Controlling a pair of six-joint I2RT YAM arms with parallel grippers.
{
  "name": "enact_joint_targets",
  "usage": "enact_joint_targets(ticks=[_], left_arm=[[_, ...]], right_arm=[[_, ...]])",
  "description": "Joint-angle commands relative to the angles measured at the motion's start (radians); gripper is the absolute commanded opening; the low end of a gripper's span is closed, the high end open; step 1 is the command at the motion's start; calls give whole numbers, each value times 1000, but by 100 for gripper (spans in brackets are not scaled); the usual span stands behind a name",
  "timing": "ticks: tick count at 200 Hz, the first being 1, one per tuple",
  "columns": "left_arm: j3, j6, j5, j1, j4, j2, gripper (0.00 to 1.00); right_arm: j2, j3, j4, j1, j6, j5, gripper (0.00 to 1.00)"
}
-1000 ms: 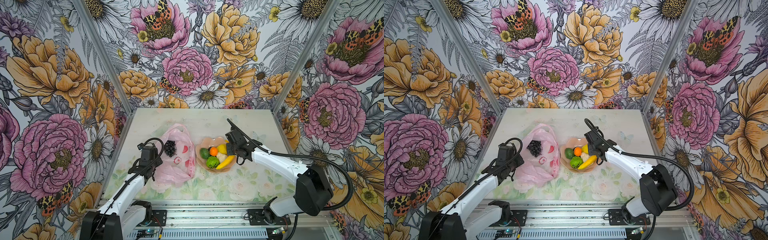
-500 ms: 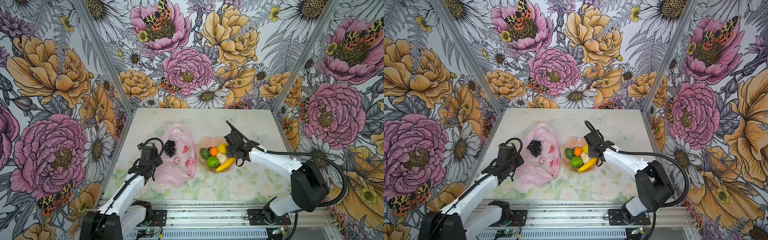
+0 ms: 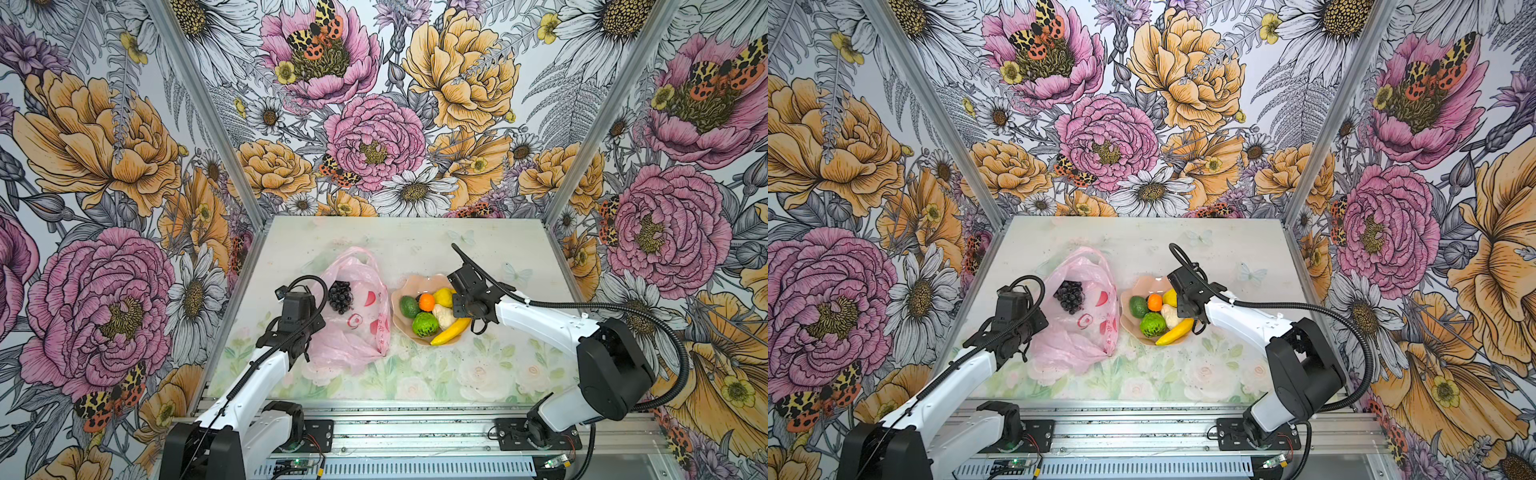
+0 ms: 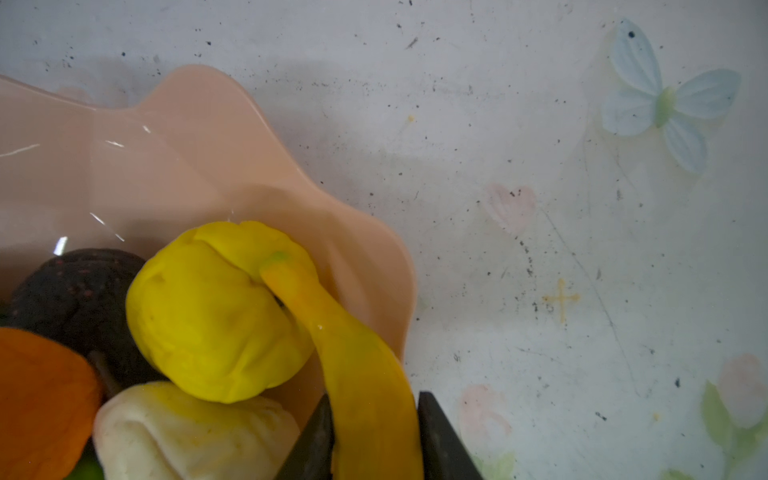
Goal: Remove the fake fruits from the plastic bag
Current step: 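Lower the banana into the pink bowl and open the right gripper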
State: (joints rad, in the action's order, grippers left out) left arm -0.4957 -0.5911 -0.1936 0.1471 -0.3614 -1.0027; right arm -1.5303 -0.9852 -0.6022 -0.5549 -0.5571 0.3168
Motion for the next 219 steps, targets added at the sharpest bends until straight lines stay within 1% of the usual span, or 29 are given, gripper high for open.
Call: enact_joint_targets(ticks=[1, 101, 156, 196, 219], left_arm=[[9, 22, 16, -4, 24, 10, 3], [11, 22, 17, -4, 26, 13, 3], [8, 22, 19, -1, 26, 9, 3], [9, 22, 21, 2, 23, 13, 3], [5, 20, 25, 3, 14, 18, 3]], right_arm=[[-10, -3, 2, 6, -7, 8, 40], [-6, -24, 2, 3, 5, 34, 61], [-8, -43, 2, 0, 11, 42, 69], [-5, -69, 2, -7, 23, 41, 71], [-2, -86, 2, -16, 22, 33, 67]])
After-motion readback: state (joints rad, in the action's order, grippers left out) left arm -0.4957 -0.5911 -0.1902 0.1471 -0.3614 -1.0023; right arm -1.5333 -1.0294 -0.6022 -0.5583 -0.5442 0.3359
